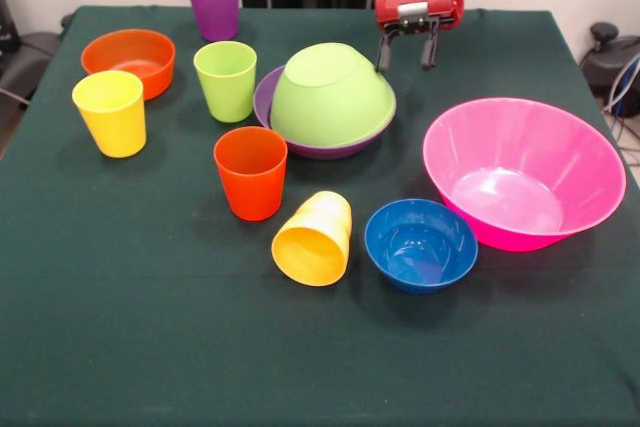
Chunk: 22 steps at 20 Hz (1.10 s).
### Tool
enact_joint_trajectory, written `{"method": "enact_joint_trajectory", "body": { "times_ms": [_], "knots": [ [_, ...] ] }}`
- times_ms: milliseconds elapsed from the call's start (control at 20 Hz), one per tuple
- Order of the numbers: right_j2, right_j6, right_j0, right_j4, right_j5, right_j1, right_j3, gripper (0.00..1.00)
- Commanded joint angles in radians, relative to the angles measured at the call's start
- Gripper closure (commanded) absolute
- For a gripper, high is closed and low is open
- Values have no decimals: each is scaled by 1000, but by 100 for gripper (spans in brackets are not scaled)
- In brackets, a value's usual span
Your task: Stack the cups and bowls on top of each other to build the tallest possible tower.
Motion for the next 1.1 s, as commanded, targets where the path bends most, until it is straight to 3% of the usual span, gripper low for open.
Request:
{"method": "enact_joint_trajectory", "body": {
  "times_ms": [50,550,900,1100],
  "knots": [
    [161,13,4,34,17,42,-48,0],
    [131,19,-26,-1,-19,67,-56,0],
    [70,16,-63,-65,-89,95,-19,0],
    [53,3,-72,-41,-122,109,20,0]
  ]
}}
